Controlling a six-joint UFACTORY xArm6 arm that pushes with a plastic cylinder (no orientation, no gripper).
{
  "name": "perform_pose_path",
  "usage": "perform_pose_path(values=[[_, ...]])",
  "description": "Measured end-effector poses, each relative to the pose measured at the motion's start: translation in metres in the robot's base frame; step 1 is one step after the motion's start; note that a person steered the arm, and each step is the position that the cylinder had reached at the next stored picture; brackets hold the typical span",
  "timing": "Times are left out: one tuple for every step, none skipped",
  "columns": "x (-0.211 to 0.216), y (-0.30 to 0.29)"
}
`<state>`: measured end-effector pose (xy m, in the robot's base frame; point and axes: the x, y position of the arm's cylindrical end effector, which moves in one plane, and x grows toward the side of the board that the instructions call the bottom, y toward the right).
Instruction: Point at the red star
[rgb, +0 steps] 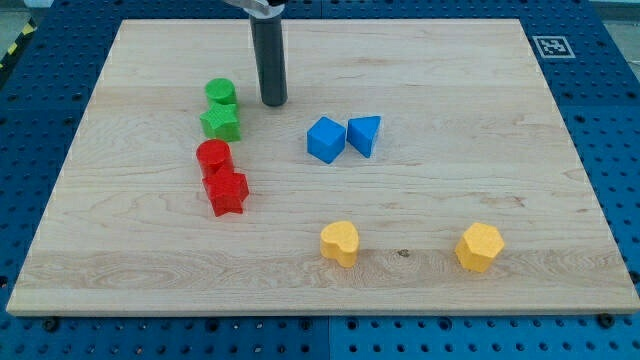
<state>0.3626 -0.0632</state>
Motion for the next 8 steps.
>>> perform_pose_path(values=[[0.024, 0.0], [0.047, 0.0], [0.071, 0.0], [0.094, 0.0], [0.118, 0.0], [0.131, 0.0], [0.131, 0.0], [0.136, 0.0]])
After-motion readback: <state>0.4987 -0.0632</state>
